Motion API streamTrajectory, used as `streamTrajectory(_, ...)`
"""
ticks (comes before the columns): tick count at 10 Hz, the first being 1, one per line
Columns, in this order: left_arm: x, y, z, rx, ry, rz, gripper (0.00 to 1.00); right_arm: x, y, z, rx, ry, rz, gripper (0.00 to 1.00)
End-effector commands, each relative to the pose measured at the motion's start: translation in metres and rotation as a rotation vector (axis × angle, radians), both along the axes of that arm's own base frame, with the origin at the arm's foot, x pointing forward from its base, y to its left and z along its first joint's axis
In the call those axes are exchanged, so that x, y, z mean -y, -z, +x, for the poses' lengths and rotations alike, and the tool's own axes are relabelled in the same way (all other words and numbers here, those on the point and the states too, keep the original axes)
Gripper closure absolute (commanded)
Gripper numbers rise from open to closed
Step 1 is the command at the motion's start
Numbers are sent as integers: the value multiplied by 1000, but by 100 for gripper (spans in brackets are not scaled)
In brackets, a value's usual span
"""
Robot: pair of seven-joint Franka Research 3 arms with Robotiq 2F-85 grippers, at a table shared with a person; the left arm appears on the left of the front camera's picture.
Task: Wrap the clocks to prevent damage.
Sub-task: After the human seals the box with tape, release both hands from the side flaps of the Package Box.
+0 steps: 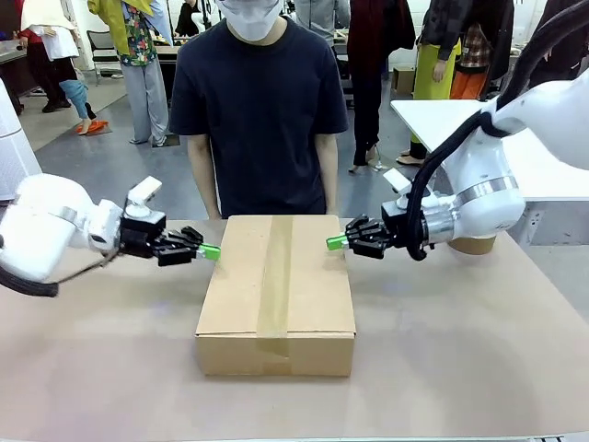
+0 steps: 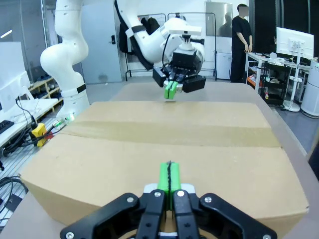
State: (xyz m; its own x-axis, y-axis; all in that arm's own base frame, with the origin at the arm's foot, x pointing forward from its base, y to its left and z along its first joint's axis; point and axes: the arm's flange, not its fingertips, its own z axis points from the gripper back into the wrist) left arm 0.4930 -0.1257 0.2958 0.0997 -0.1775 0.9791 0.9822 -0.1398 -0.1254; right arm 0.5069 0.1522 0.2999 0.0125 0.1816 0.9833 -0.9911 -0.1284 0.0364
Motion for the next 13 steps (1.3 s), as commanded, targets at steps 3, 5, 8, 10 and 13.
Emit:
streamTrajectory(3,-47,-140,-32,52,77,325,99,26,-123,-71,19,47,-274,99)
streamTrajectory(5,-59,-185,-53,44,79,490,99,29,-166,-103,-17,103,-448,99)
streamTrajectory(8,-85,-236,-90,71,-19,612,99,33,-220,-156,21,249,-609,99)
streamTrajectory(10,-94,-241,-99,71,-48,638,99,38,-235,-171,13,299,-642,99)
streamTrajectory(13,-87,-244,-86,88,-15,605,99,39,-240,-165,40,273,-613,99)
